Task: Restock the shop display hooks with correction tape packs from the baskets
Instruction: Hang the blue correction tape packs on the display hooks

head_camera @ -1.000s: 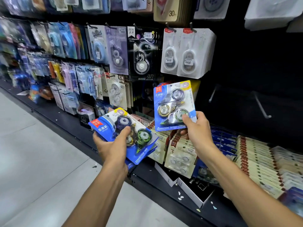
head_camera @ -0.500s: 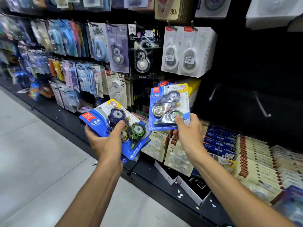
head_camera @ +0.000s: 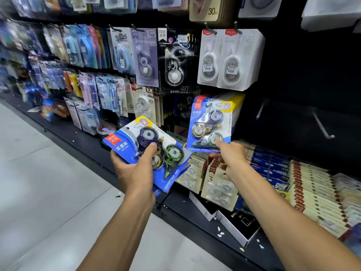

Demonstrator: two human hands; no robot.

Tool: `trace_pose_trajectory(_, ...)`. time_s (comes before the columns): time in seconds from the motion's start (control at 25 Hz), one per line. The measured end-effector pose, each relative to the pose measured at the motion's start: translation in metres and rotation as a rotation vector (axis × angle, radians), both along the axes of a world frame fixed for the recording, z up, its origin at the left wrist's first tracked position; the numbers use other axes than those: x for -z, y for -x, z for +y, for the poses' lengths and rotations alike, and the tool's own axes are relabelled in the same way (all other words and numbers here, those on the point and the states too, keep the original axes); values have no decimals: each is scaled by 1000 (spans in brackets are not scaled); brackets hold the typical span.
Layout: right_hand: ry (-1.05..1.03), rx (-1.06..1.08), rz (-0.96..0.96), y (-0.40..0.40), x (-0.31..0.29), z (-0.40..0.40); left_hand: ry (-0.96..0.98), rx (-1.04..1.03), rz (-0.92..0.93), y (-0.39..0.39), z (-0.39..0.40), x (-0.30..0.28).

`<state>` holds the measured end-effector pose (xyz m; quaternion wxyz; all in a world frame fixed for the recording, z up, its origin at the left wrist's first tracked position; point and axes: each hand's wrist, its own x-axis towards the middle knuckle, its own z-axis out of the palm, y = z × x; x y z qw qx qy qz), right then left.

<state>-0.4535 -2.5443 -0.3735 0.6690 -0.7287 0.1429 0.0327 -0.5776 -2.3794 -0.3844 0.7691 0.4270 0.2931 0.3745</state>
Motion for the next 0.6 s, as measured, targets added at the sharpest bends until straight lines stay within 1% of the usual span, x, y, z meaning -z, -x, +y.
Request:
trace_pose_trajectory(0.08,-124,-41,182,-10,5,-1,16,45,-7,0,-5,-2)
trace_pose_trajectory(0.16,-168,-38,233,-12,14,-3,34,94,-11,0,-9,-7)
trace_pose_trajectory(0.2,-124,-1,211,-8,18,-3,37,113,-14,0,-10,-8)
trace_pose_trajectory(0.24,-57,51,146,-3,20,-5,37,134,-19,1,-11,-10)
trace_pose_trajectory(0.28,3,71,33,3,20,-7,34,154,-26,1,-12,-10)
trace_pose_trajectory(0.32,11,14,-92,11,16,-9,21,173,-25,1,-12,-10)
trace_pose_trajectory(0.36,-18,-130,-201,22,10,-10,-4,190,-17,2,-13,-9)
trace_pose_trajectory(0.4,-26,-316,-268,35,3,-10,-32,209,-5,2,-15,-9)
trace_pose_trajectory(0.44,-4,-493,-297,47,-3,-9,-55,230,7,2,-17,-9)
trace_pose_trajectory(0.48,30,-607,-301,56,-7,-7,-78,246,14,2,-18,-8)
trace_pose_trajectory(0.52,56,-644,-305,59,-9,-7,-90,261,12,2,-18,-8)
trace_pose_trajectory(0.6,-2,-564,-286,58,-13,-8,-53,293,-2,3,-18,-9)
